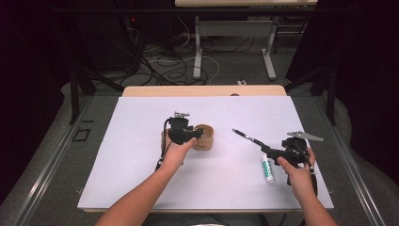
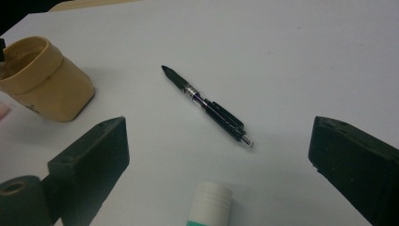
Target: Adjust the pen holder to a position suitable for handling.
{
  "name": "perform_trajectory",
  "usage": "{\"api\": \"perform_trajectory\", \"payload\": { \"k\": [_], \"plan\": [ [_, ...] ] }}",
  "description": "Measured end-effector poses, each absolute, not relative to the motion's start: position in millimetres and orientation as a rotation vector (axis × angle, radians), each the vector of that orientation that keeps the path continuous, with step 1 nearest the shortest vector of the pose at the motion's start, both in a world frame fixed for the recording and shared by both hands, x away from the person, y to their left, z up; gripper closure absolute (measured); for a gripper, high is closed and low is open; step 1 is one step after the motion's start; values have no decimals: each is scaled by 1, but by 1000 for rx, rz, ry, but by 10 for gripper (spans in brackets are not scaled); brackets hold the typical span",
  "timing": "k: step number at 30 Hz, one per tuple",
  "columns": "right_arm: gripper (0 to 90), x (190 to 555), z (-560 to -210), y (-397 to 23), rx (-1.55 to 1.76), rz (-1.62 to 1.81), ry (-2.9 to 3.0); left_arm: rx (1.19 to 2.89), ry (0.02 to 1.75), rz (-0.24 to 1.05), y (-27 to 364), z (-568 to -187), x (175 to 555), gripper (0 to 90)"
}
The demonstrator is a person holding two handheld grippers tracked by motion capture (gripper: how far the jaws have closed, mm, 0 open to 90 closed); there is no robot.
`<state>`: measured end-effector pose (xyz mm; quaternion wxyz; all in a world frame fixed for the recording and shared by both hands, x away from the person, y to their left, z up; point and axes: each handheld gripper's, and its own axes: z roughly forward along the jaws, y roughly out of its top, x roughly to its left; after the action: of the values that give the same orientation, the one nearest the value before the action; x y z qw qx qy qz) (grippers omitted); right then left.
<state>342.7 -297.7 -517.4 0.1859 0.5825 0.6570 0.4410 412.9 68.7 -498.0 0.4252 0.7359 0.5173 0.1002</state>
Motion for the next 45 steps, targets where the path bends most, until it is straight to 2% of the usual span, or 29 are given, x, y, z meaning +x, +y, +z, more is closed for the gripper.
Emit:
{"api": "perform_trajectory", "payload": {
  "k": [5, 7, 10, 26, 33, 39, 45],
  "plan": [
    [53, 343, -518, -298, 1638, 1240, 1859, 1858, 1251, 281, 71, -498, 406, 518],
    [53, 343, -519, -297, 1641, 1236, 1859, 1880, 1232, 309, 72, -498, 404, 553],
    [53, 343, -519, -297, 1637, 1234, 1863, 1874, 1234, 306, 72, -498, 402, 557],
    [56, 344, -520, -297, 1631, 1231, 1874, 1836, 1353, 289, 67, -494, 399, 560],
    [56, 344, -520, -297, 1627, 1230, 1878, 1832, 1356, 295, 66, -494, 399, 559],
    [57, 344, -520, -296, 1628, 1230, 1877, 1836, 1318, 293, 70, -494, 399, 548],
    [60, 344, -520, -297, 1624, 1230, 1880, 1783, 1292, 283, 84, -488, 394, 486]
  ]
}}
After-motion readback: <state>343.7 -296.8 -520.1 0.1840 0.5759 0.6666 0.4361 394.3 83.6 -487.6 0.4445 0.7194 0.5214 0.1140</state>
